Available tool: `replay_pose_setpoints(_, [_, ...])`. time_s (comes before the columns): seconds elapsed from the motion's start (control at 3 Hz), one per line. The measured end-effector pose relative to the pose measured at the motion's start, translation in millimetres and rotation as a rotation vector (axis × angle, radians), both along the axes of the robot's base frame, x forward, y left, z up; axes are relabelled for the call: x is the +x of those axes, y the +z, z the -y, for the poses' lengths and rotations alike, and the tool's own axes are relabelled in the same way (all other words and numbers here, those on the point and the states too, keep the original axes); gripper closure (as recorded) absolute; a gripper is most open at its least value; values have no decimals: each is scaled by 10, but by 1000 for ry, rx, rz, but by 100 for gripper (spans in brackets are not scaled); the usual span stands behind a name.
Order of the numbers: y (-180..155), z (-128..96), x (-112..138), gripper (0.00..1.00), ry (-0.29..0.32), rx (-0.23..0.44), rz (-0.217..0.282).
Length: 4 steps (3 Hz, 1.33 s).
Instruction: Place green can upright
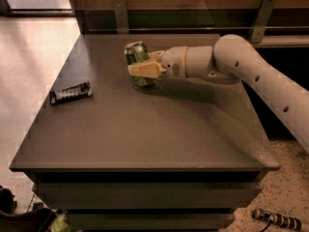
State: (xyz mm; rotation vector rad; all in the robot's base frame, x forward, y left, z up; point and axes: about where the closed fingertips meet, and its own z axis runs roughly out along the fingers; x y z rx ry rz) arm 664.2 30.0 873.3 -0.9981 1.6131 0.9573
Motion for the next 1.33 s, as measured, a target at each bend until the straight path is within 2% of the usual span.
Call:
replay_pose_setpoints(0.67, [-38,-34,7,100,47,45,31])
replay_pose_setpoints(1.33, [-140,4,-53,100,48,68,35])
